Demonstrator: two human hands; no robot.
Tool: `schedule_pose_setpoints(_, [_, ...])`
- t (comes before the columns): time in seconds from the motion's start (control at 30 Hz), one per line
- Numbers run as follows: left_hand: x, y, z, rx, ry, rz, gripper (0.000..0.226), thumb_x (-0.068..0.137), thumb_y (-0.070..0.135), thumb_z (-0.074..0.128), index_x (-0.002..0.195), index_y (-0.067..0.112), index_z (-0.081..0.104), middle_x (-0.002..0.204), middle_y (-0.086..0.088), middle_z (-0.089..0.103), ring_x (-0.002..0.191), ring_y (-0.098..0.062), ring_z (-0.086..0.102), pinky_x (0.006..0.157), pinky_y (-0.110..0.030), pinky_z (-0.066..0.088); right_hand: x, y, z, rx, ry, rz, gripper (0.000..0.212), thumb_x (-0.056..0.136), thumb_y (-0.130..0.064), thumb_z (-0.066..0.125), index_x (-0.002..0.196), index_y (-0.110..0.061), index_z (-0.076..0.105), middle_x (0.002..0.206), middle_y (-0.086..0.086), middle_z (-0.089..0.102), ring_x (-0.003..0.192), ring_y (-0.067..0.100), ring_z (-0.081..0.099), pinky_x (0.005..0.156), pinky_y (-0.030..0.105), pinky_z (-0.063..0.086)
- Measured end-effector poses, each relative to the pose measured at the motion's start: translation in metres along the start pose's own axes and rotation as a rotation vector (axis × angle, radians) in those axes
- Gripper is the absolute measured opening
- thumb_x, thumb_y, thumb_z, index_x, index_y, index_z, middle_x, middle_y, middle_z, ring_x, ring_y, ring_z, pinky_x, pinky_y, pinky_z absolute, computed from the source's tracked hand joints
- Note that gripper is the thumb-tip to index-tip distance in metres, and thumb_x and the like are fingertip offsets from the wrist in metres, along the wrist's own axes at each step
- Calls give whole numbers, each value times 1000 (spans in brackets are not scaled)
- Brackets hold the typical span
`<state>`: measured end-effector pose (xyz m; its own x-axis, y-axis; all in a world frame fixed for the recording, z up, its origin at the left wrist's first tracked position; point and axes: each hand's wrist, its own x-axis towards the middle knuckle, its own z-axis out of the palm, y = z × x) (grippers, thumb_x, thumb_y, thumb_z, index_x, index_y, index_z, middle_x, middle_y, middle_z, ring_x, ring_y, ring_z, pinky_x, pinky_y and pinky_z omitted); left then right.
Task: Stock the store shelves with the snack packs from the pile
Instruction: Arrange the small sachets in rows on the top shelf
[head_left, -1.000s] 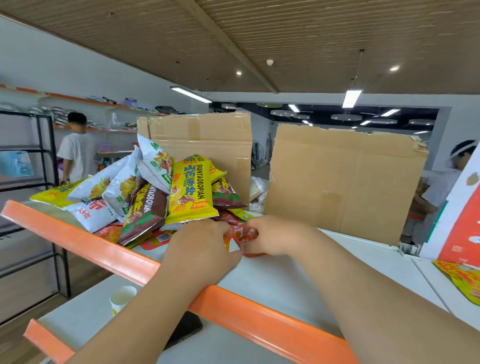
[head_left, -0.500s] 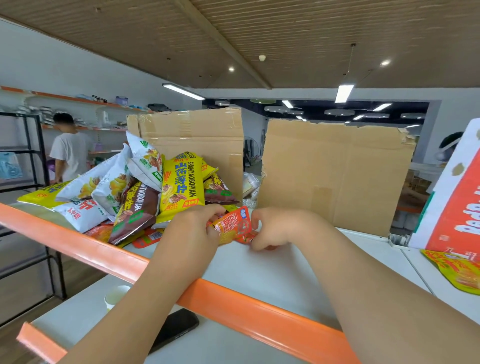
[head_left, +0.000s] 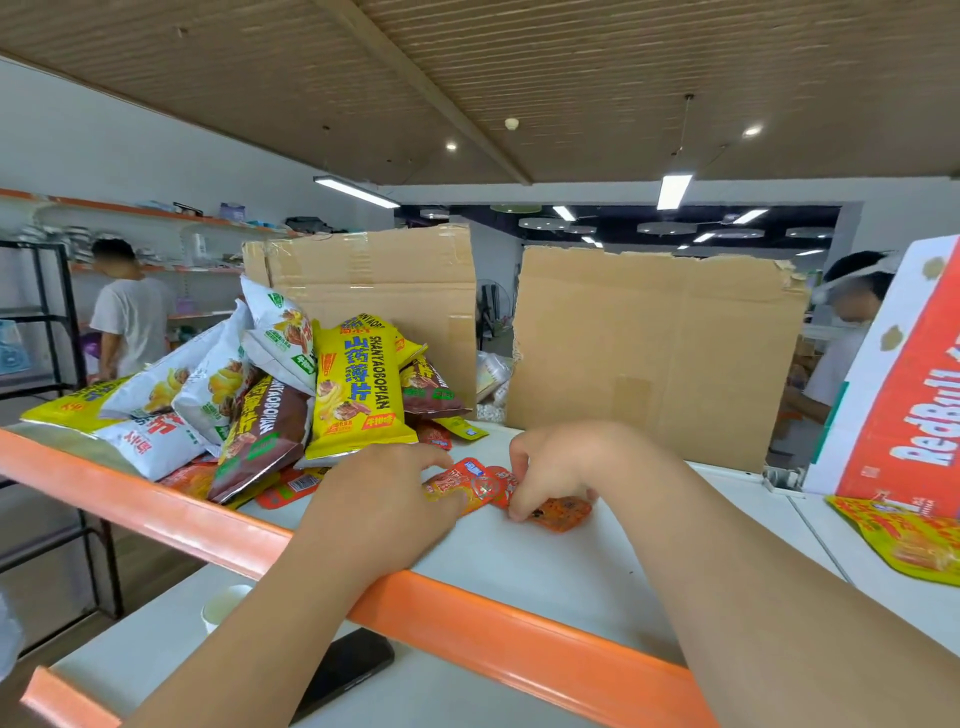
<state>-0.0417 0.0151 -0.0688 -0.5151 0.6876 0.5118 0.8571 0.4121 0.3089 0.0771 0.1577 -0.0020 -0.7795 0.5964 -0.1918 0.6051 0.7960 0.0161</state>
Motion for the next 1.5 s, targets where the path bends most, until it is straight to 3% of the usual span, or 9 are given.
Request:
schedule_pose_setpoints(0.07, [1,1,0,47,-57,16,52,77,69,66,124,47,64,120,16,67,115,-10,59,90,-28,48,0,4,-1,31,-21,11,56,82,-46,76,126,-18,55,106,0,55,95,23,60,73,32,49])
schedule_pose_setpoints(0.17, [4,0,-1,42,-130,24,53,75,71,68,123,47,64,115,17,67,111,-8,60,92,-31,50,1,10,-1,64,-26,17,57,83,-47,76,128,-18,55,114,2,55,103,25,57,72,31,47])
schedule_pose_setpoints(0.3, [6,-3,0,-35,-151,23,44,78,61,72,119,47,65,111,19,68,108,-3,61,91,-28,50,2,11,0,74,-3,14,56,85,-48,74,128,-18,55,112,1,52,98,22,54,69,29,45])
schedule_pose_setpoints(0.47, [9,-4,2,-83,-240,35,61,75,65,72,132,52,54,122,20,63,115,-3,60,95,-27,48,5,11,2,74,11,19,52,84,-45,74,125,-18,57,114,2,57,104,24,59,81,34,52])
schedule_pose_setpoints(0.7, [10,-6,3,-158,-240,59,56,70,55,78,123,50,59,104,23,65,100,1,60,78,-22,46,11,15,5,65,42,33,48,82,-45,76,120,-22,57,91,-7,53,72,9,50,57,27,39])
schedule_pose_setpoints(0.93, [7,-16,5,-378,-167,83,46,67,56,78,109,50,61,94,28,67,80,5,58,78,-28,51,7,17,0,78,103,53,44,82,-43,74,116,-22,57,91,-5,55,71,13,51,62,29,42])
schedule_pose_setpoints(1.1, [6,-11,4,-567,-187,128,54,53,66,70,103,44,65,95,27,70,71,-6,62,72,-30,52,-12,31,-6,118,215,72,38,80,-45,74,108,-22,59,101,0,63,89,21,60,66,30,42])
schedule_pose_setpoints(1.27, [6,22,4,-724,-233,142,52,53,58,75,101,37,68,95,21,73,76,-16,66,73,-35,54,-48,60,-8,175,317,108,38,76,-48,77,101,-25,60,97,-3,61,83,17,57,64,29,43])
schedule_pose_setpoints(1.5, [-1,121,17,-739,-259,203,48,58,54,75,102,37,65,96,26,71,66,-11,63,59,-29,49,-129,139,0,238,365,224,39,78,-52,76,100,-26,59,94,-5,59,84,15,58,69,31,47])
